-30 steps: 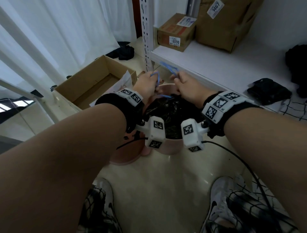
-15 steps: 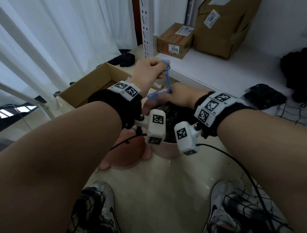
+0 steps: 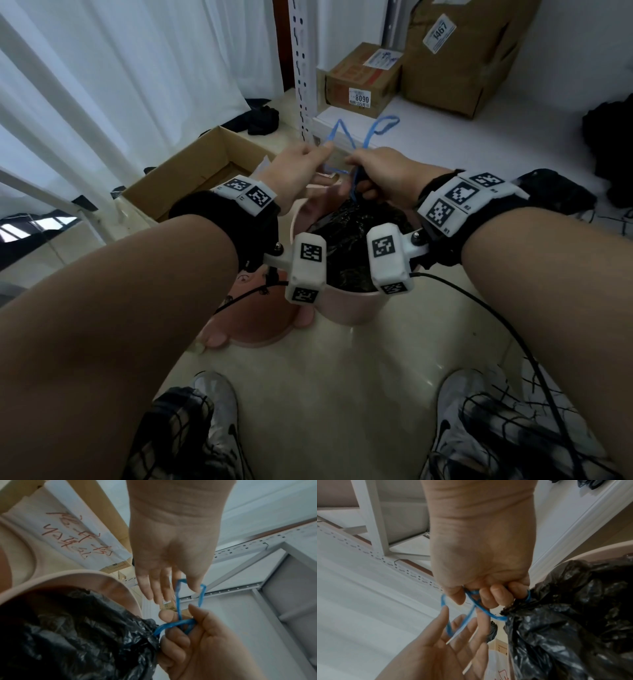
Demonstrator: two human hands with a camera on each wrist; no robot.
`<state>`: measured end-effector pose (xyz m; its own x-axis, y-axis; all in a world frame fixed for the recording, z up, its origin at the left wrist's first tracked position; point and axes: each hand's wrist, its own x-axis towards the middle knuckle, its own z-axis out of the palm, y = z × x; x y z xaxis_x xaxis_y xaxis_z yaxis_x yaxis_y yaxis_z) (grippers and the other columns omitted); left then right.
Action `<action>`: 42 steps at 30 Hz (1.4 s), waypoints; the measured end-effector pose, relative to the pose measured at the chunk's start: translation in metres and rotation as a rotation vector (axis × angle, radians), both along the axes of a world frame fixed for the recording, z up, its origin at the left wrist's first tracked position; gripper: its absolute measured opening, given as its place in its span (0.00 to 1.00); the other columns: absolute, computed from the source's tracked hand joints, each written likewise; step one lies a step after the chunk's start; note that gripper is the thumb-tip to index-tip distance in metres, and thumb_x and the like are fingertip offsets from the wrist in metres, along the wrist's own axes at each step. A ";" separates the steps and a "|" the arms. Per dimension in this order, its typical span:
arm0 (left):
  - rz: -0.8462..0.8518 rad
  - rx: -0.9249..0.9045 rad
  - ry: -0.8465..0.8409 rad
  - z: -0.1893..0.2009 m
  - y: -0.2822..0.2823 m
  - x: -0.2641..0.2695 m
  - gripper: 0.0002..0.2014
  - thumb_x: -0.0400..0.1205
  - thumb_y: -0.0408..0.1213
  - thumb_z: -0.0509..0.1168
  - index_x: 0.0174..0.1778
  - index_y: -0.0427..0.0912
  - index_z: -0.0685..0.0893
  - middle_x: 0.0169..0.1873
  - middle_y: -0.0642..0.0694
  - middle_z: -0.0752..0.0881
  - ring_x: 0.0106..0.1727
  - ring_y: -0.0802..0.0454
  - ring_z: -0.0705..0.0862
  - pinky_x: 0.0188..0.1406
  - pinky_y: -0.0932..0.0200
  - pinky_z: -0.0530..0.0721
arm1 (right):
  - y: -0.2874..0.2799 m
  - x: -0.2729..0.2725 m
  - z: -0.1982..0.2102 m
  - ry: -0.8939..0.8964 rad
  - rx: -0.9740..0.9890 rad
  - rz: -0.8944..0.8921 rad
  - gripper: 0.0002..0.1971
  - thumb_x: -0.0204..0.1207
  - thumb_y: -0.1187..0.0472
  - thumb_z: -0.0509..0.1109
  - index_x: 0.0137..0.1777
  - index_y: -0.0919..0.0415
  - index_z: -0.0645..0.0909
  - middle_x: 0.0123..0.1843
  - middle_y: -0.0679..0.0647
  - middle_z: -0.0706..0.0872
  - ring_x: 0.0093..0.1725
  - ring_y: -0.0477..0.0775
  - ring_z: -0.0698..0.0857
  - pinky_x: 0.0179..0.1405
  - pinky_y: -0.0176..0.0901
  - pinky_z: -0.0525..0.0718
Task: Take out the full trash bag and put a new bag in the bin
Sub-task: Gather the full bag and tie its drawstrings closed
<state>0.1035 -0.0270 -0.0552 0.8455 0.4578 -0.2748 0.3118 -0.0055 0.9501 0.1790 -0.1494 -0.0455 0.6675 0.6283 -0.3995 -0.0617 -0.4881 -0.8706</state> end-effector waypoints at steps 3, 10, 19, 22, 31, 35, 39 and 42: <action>-0.012 -0.109 -0.106 -0.002 -0.007 -0.002 0.15 0.87 0.45 0.56 0.37 0.41 0.76 0.34 0.45 0.85 0.34 0.53 0.86 0.38 0.61 0.86 | -0.004 0.003 -0.004 -0.005 0.049 0.009 0.22 0.83 0.48 0.57 0.30 0.59 0.72 0.18 0.50 0.70 0.22 0.50 0.64 0.24 0.39 0.60; 0.339 -0.440 -0.303 0.008 0.005 0.005 0.19 0.89 0.44 0.49 0.33 0.40 0.71 0.25 0.45 0.83 0.33 0.50 0.87 0.40 0.55 0.89 | -0.016 0.009 -0.009 -0.195 0.018 0.085 0.22 0.87 0.56 0.52 0.36 0.62 0.81 0.28 0.54 0.81 0.30 0.50 0.78 0.37 0.36 0.77; -0.084 0.471 0.071 -0.011 0.017 -0.003 0.10 0.82 0.51 0.61 0.48 0.49 0.79 0.40 0.45 0.81 0.39 0.51 0.79 0.42 0.58 0.79 | -0.023 0.006 -0.007 -0.058 -0.076 0.107 0.18 0.87 0.54 0.50 0.40 0.58 0.75 0.35 0.56 0.85 0.18 0.43 0.65 0.13 0.30 0.65; -0.386 0.723 0.201 -0.013 0.008 -0.005 0.19 0.74 0.67 0.60 0.35 0.57 0.85 0.39 0.44 0.87 0.45 0.49 0.84 0.52 0.50 0.80 | -0.015 0.000 -0.010 0.054 0.005 -0.008 0.18 0.88 0.55 0.50 0.39 0.60 0.72 0.32 0.58 0.85 0.17 0.44 0.69 0.13 0.29 0.70; 0.222 0.419 -0.201 -0.003 0.010 -0.004 0.20 0.87 0.45 0.54 0.27 0.46 0.71 0.24 0.51 0.77 0.19 0.64 0.72 0.25 0.69 0.70 | -0.016 0.000 -0.007 0.147 0.097 -0.056 0.19 0.88 0.57 0.50 0.41 0.65 0.75 0.36 0.62 0.83 0.20 0.45 0.84 0.24 0.33 0.86; 0.307 0.279 -0.281 0.003 0.011 -0.001 0.18 0.87 0.45 0.53 0.31 0.45 0.69 0.38 0.38 0.87 0.22 0.59 0.71 0.31 0.59 0.72 | -0.015 -0.002 -0.015 0.160 0.117 -0.075 0.19 0.88 0.59 0.50 0.40 0.67 0.75 0.36 0.64 0.83 0.21 0.46 0.85 0.25 0.34 0.87; 0.051 0.633 -0.056 0.003 0.016 -0.005 0.06 0.82 0.41 0.61 0.40 0.47 0.78 0.34 0.45 0.81 0.32 0.53 0.76 0.37 0.57 0.74 | -0.011 0.000 -0.009 0.228 0.210 -0.175 0.20 0.88 0.59 0.50 0.41 0.69 0.76 0.37 0.64 0.82 0.25 0.49 0.86 0.25 0.35 0.87; -0.213 1.091 0.187 0.006 0.012 -0.012 0.14 0.85 0.47 0.57 0.56 0.45 0.85 0.49 0.41 0.86 0.50 0.43 0.82 0.45 0.57 0.73 | -0.013 0.001 -0.005 0.264 0.235 -0.170 0.21 0.88 0.58 0.50 0.41 0.69 0.78 0.38 0.63 0.83 0.35 0.53 0.84 0.28 0.35 0.89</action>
<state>0.0920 -0.0153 -0.0496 0.9226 0.3821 0.0537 0.3424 -0.8748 0.3427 0.1799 -0.1622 -0.0500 0.6638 0.6120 -0.4299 -0.3612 -0.2411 -0.9008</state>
